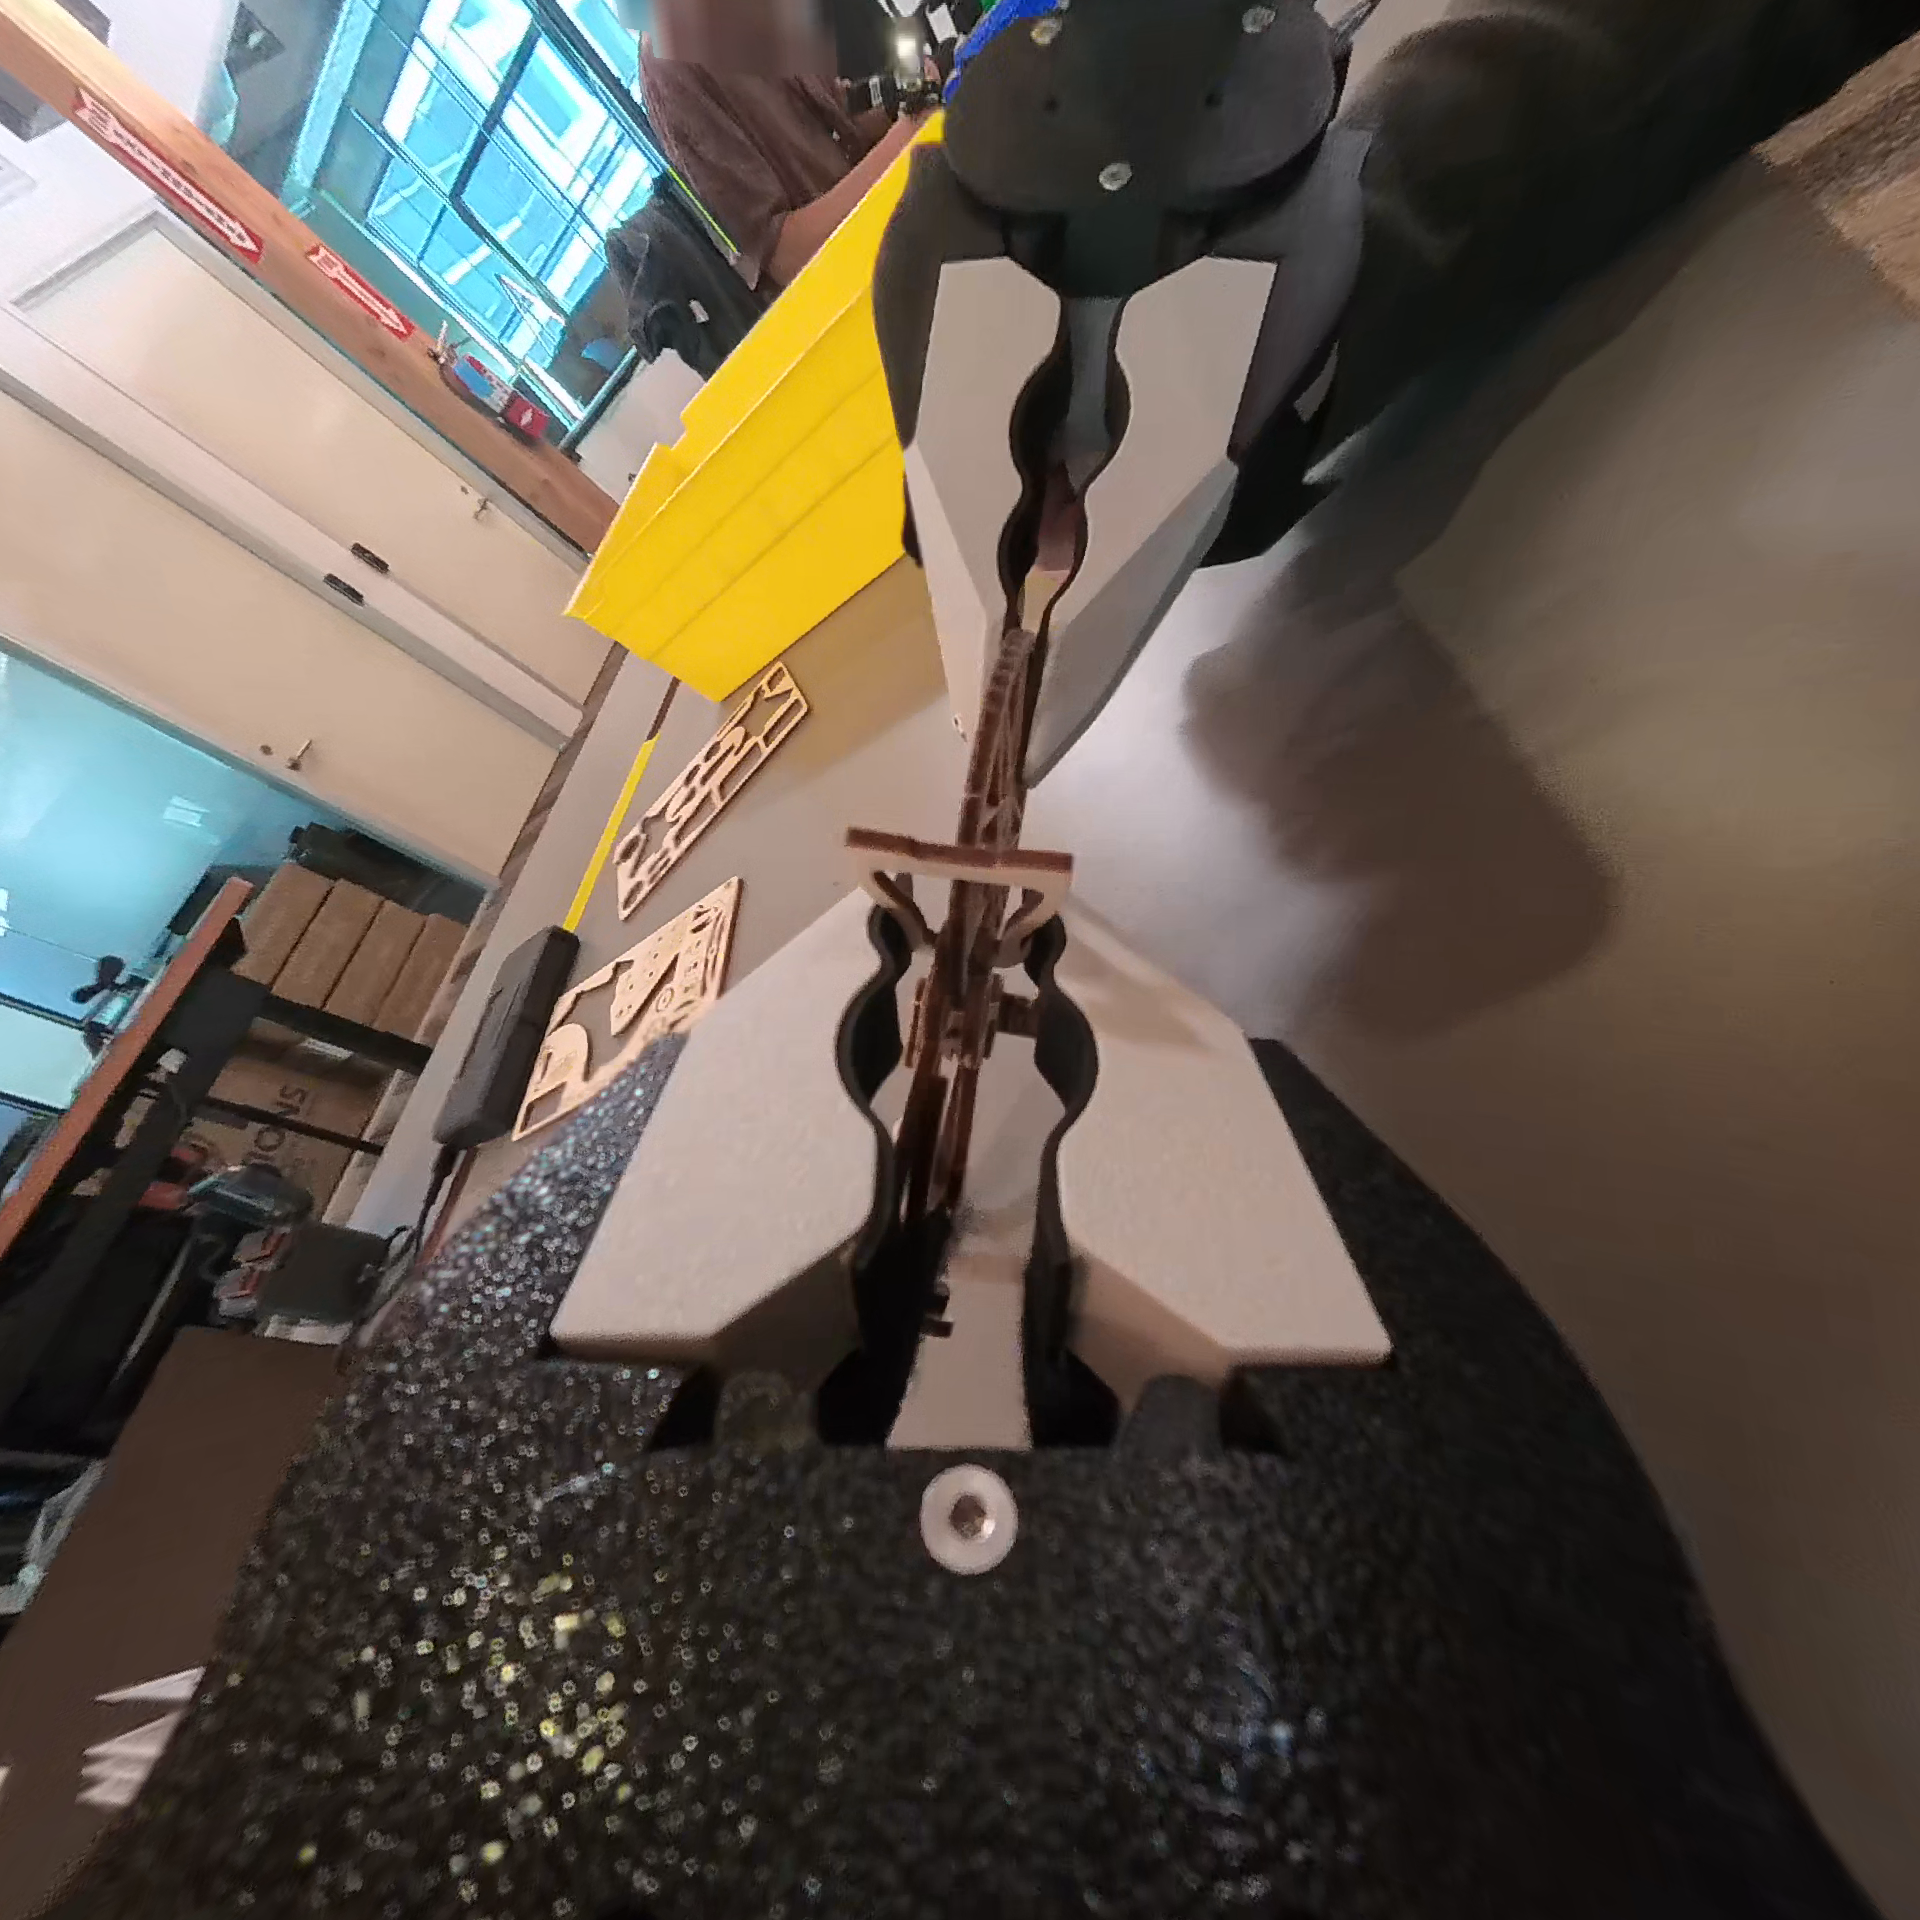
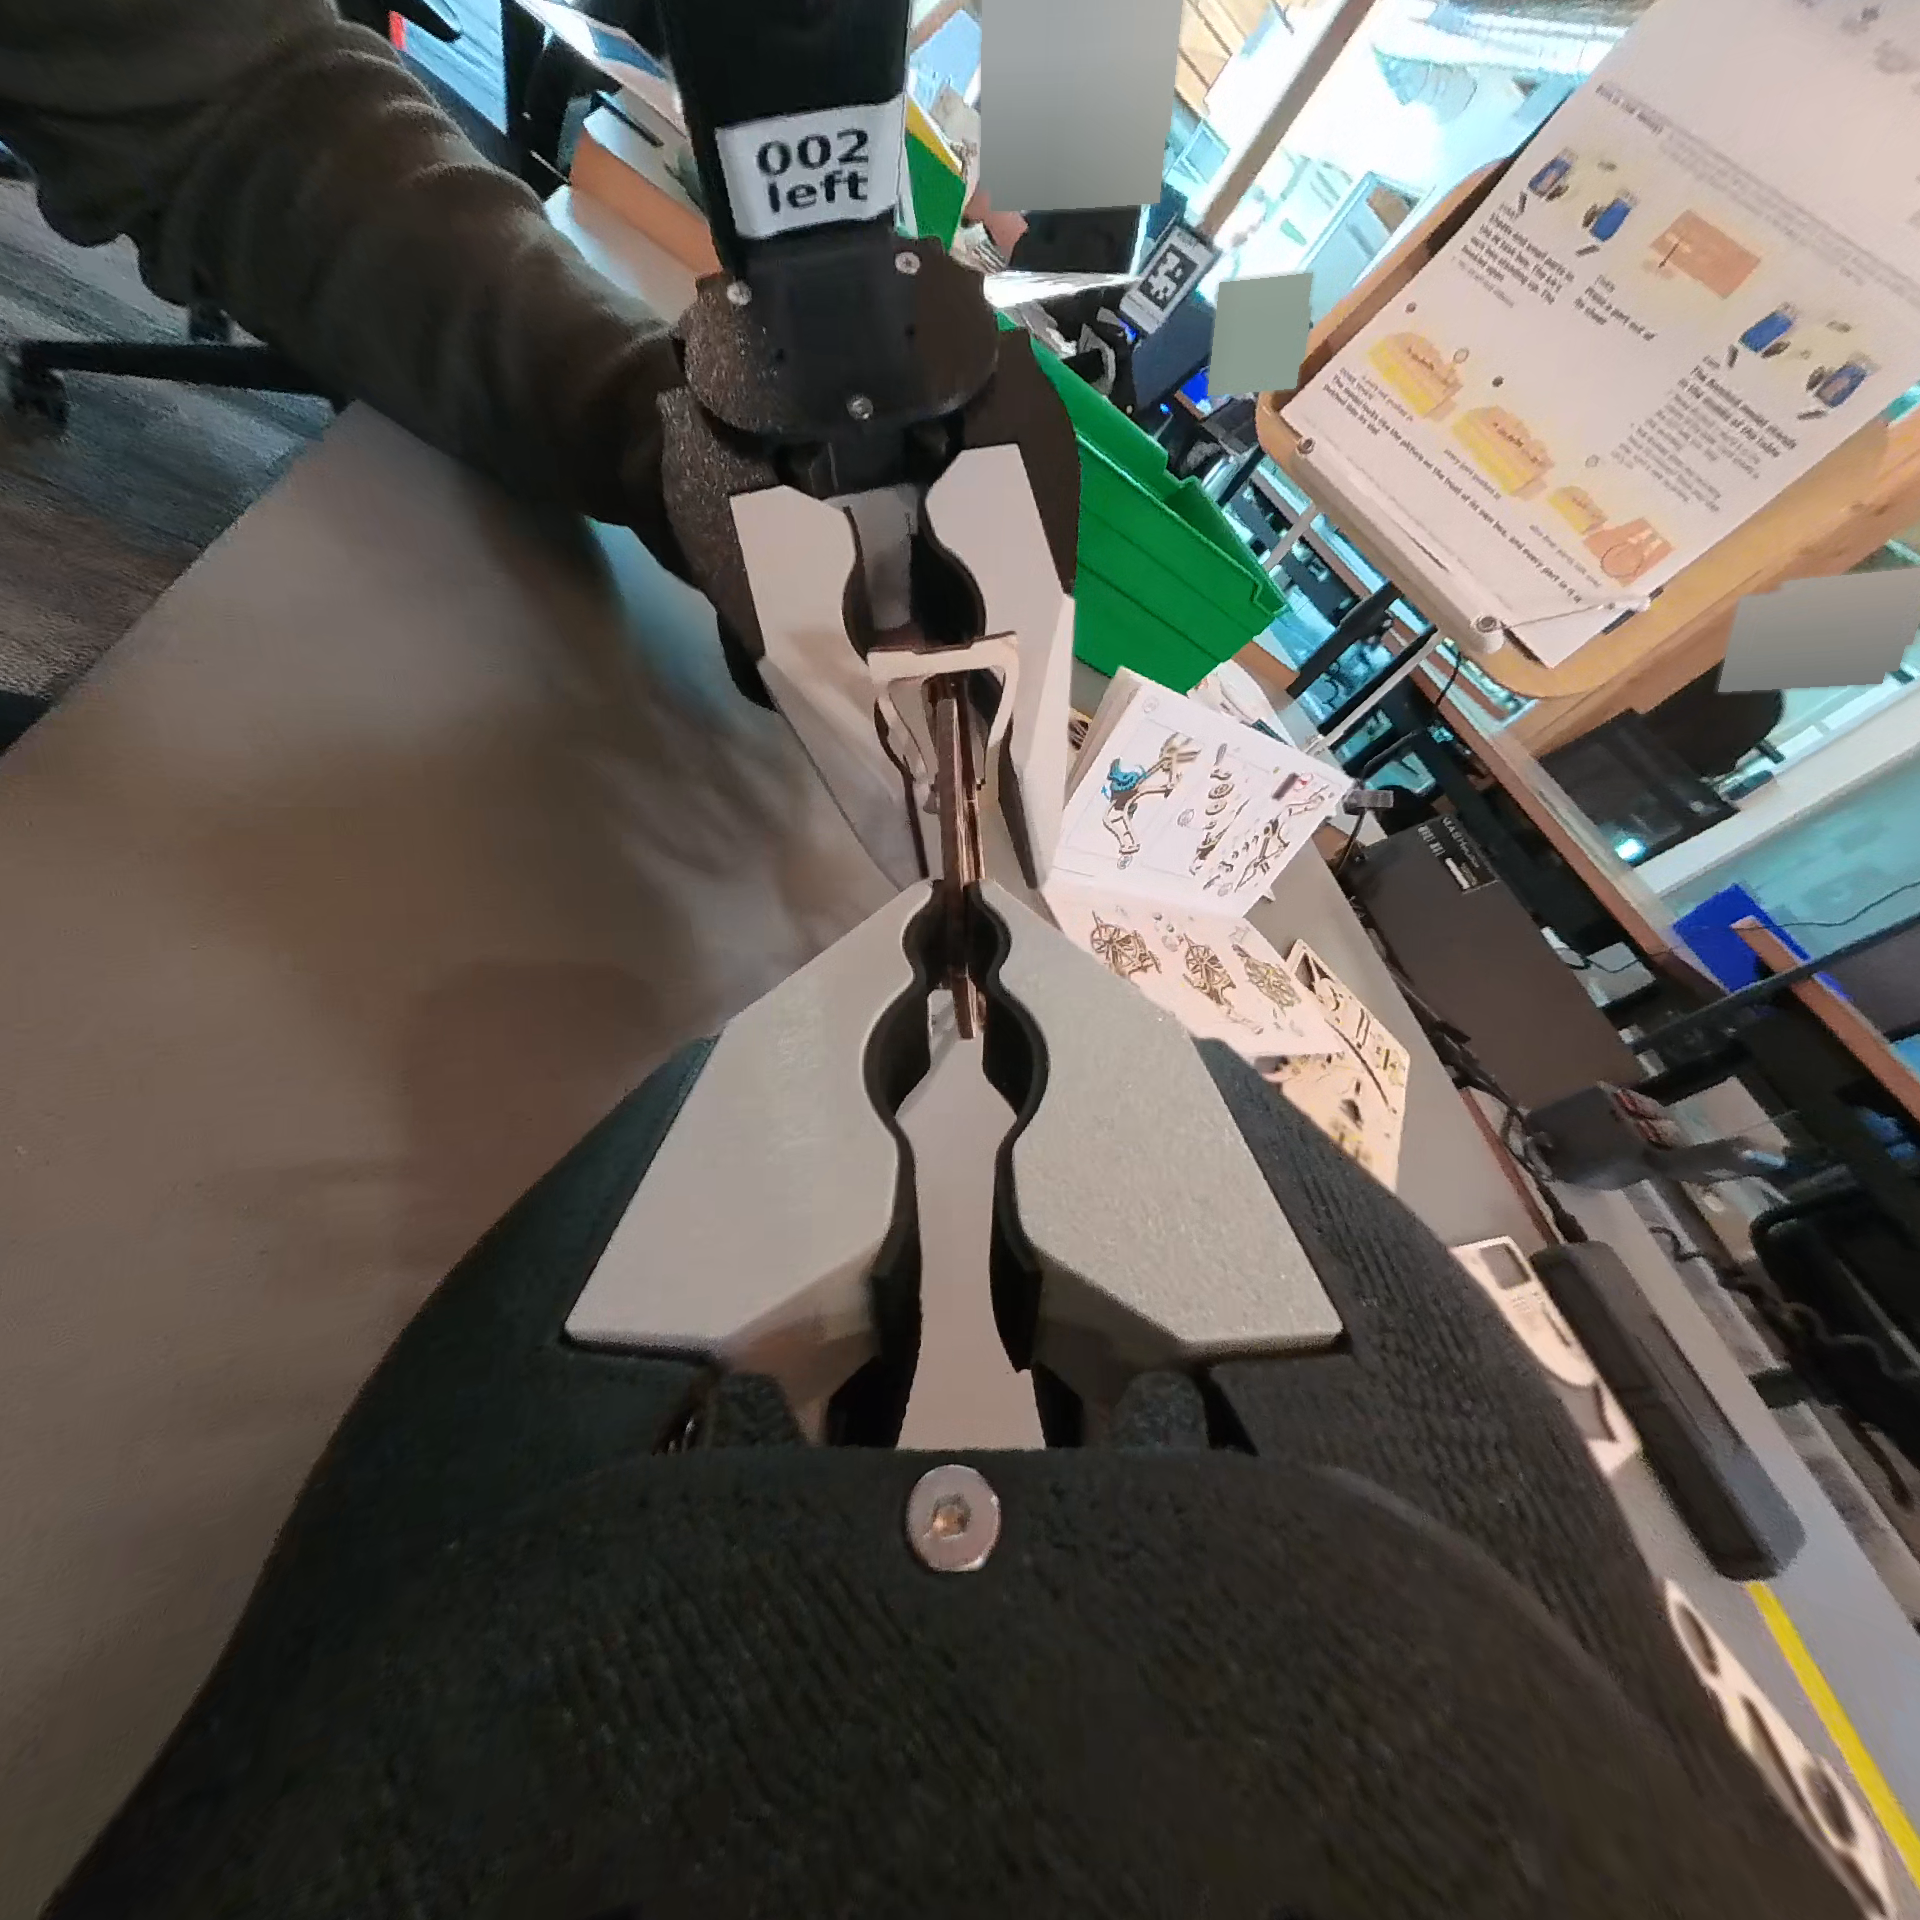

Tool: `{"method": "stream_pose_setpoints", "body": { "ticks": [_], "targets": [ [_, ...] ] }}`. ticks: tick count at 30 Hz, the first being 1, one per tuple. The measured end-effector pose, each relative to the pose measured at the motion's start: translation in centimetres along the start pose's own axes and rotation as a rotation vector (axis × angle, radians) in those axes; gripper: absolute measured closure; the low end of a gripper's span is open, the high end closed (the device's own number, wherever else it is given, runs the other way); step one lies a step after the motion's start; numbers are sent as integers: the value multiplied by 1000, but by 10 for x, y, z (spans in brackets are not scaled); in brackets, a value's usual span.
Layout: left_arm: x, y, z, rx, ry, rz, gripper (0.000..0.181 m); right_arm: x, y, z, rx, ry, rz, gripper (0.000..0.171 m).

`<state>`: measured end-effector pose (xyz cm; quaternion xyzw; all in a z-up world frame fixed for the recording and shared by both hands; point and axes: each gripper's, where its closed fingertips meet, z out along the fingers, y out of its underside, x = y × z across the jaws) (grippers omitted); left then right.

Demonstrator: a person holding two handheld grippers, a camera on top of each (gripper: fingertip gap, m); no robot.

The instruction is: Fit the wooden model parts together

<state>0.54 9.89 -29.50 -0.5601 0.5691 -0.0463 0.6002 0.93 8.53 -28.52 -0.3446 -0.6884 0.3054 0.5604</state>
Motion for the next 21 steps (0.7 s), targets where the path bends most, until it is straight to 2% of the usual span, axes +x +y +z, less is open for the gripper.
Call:
{"method": "stream_pose_setpoints", "body": {
  "ticks": [21],
  "targets": [
    [0, -4, 0, 43, 59, -151, 162, 2, -2, 3, 50, -23, 85, 171]
  ]
}}
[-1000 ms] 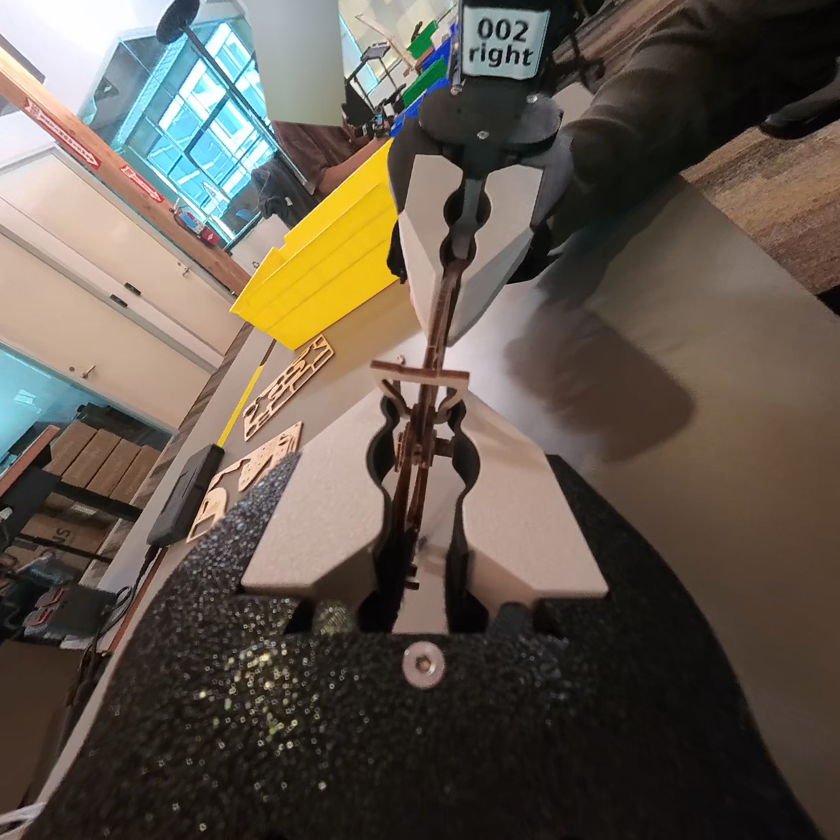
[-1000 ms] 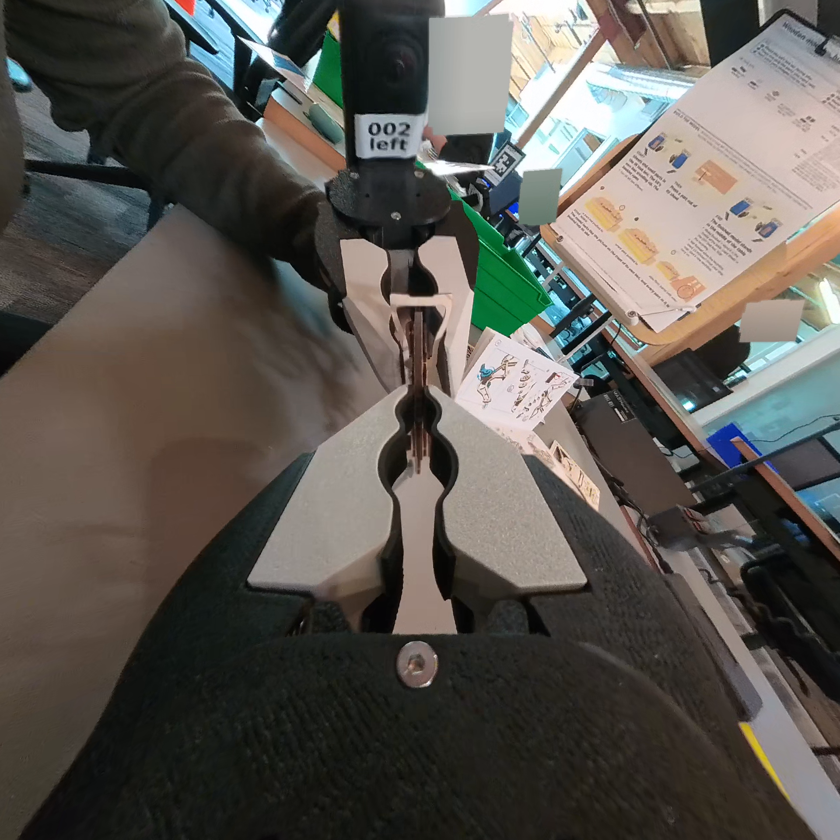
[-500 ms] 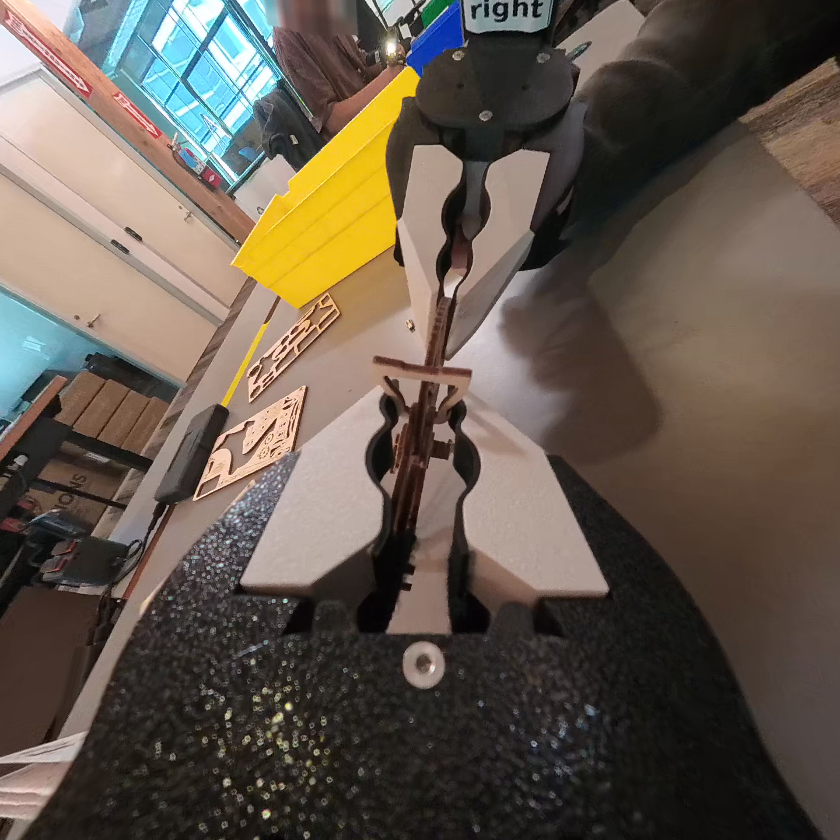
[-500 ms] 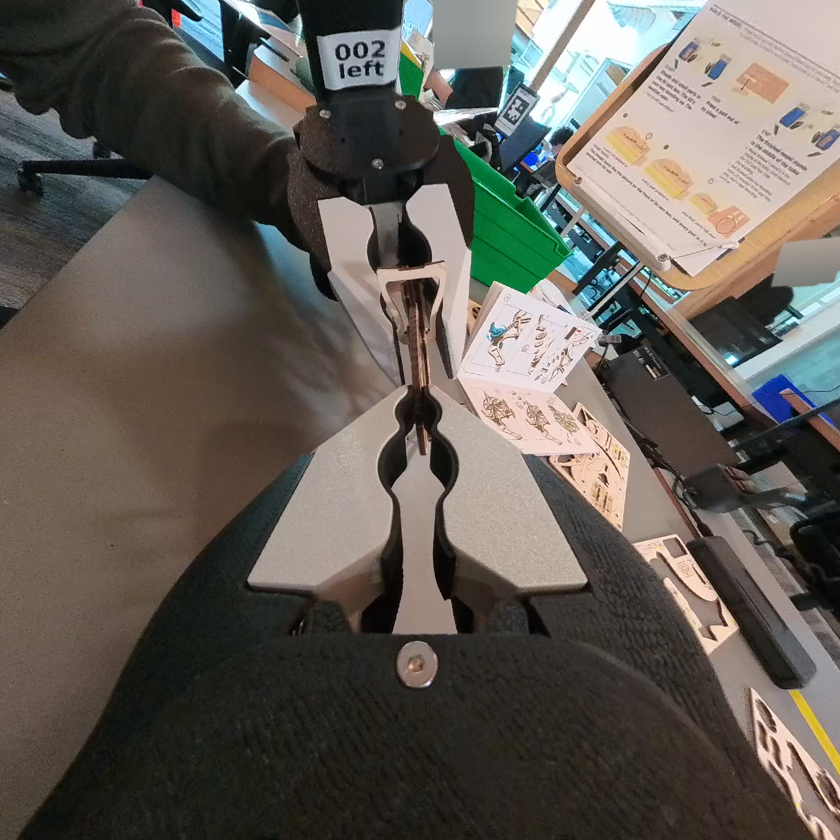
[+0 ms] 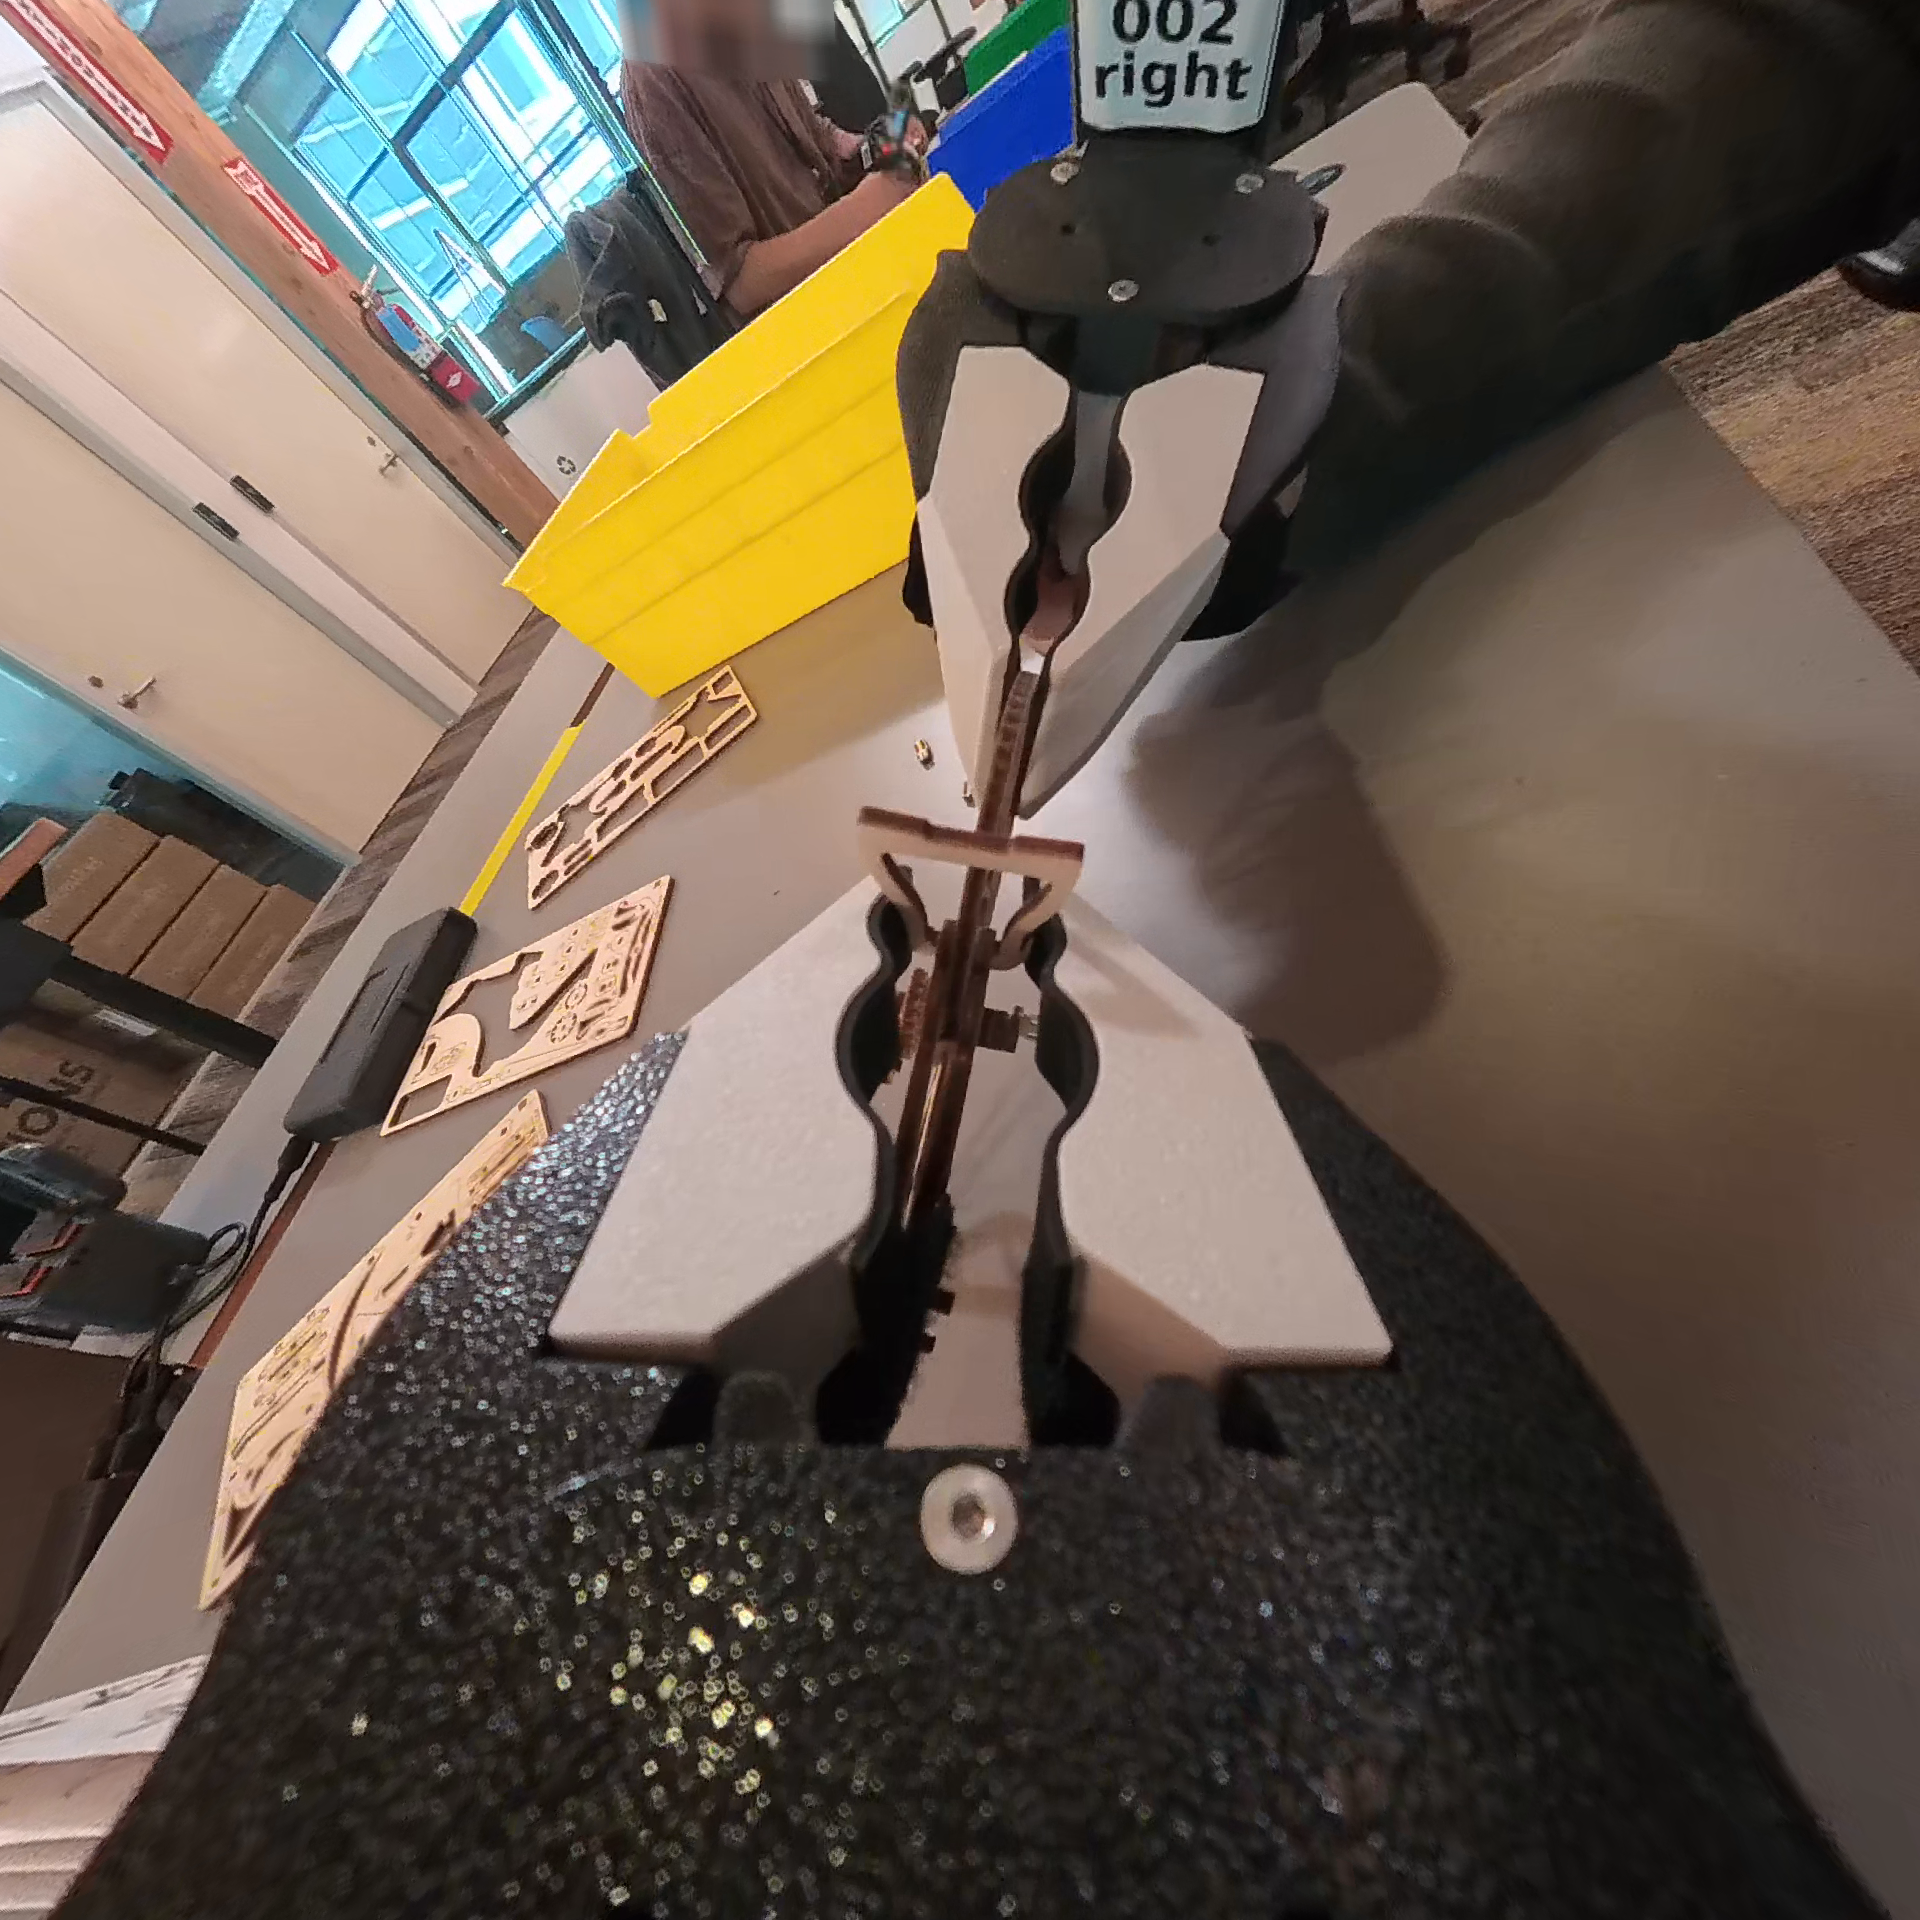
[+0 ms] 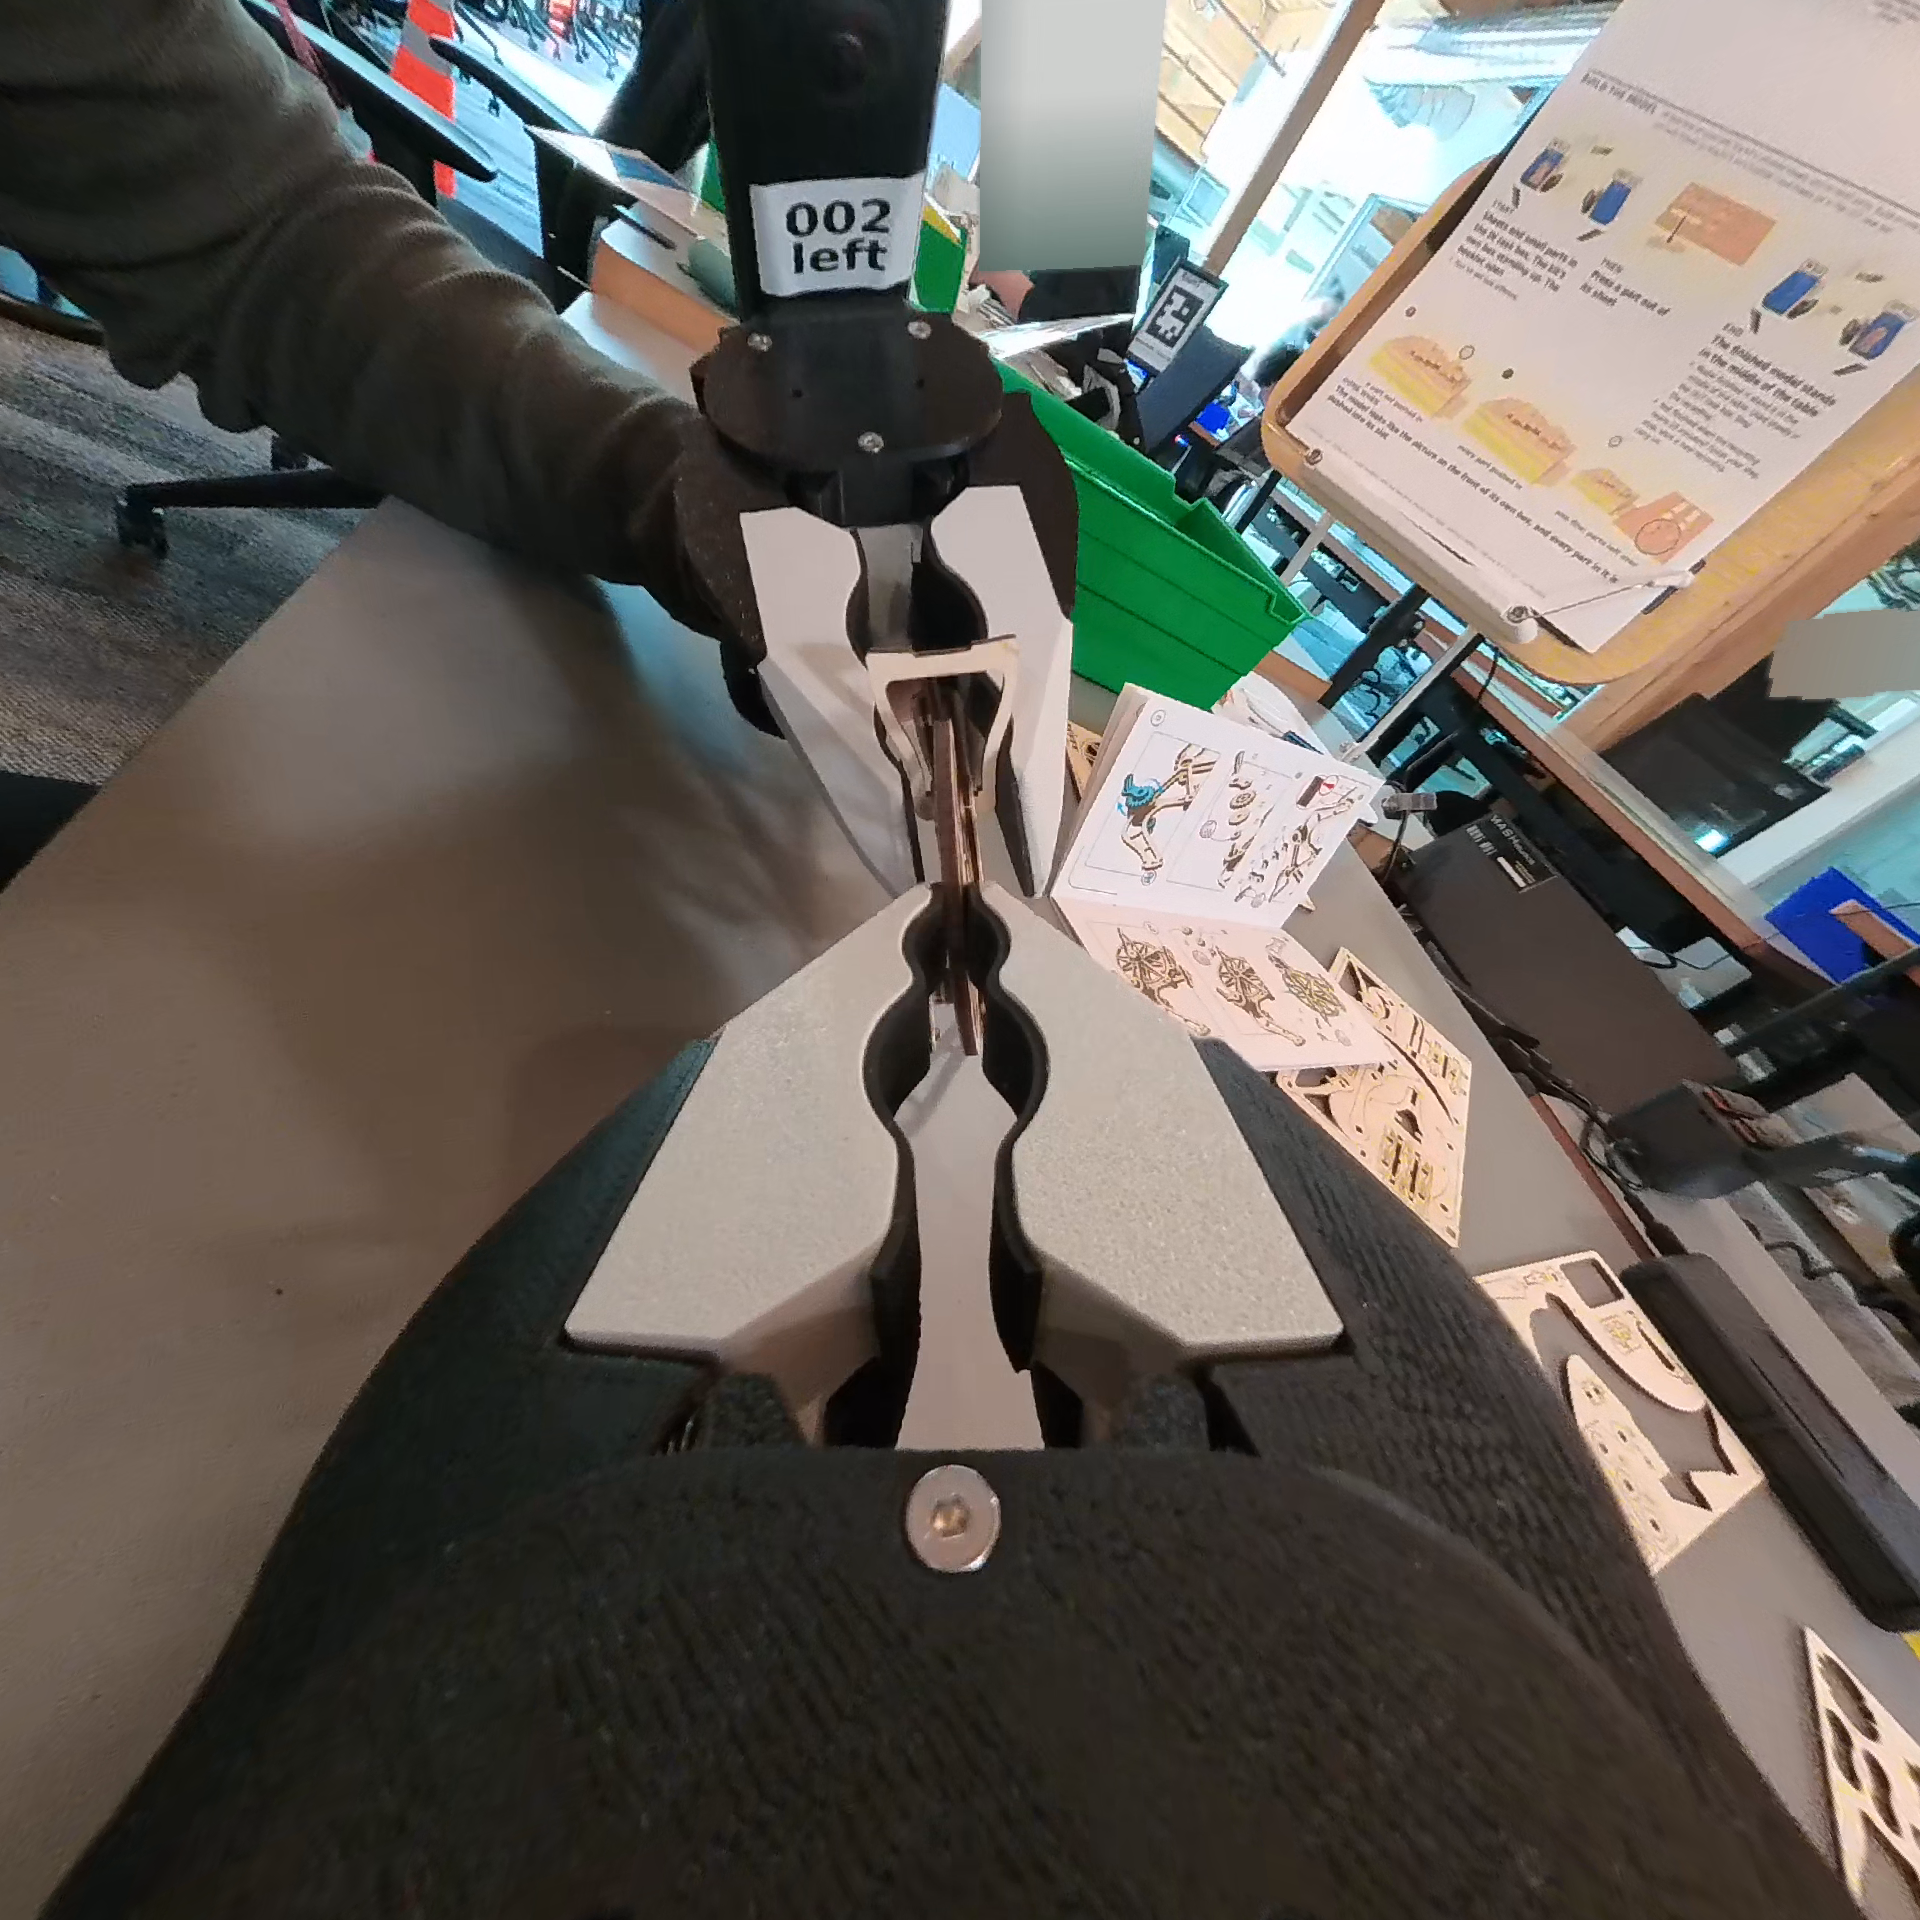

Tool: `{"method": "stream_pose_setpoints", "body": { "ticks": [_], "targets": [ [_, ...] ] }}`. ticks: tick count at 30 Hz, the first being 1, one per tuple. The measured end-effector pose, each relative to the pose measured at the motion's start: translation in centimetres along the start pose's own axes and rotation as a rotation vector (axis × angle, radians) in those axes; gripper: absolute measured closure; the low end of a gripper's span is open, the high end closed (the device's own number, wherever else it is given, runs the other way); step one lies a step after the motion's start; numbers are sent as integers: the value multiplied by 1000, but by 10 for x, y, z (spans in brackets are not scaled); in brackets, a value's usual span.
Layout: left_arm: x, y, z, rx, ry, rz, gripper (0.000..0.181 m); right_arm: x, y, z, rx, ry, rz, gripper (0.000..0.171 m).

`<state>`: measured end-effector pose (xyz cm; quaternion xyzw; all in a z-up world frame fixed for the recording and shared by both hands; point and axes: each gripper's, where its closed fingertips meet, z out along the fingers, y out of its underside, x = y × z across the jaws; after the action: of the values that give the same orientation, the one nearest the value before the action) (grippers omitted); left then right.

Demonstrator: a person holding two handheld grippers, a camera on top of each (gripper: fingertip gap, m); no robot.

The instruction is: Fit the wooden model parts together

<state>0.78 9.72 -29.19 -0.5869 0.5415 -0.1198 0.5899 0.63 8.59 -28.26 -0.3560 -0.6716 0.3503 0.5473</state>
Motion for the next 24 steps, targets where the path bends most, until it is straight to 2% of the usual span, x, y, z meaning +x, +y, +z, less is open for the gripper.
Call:
{"method": "stream_pose_setpoints", "body": {
  "ticks": [24],
  "targets": [
    [0, 2, 2, -13, -15, 17, 163, -2, -19, 6, 21, 36, -48, 171]
  ]
}}
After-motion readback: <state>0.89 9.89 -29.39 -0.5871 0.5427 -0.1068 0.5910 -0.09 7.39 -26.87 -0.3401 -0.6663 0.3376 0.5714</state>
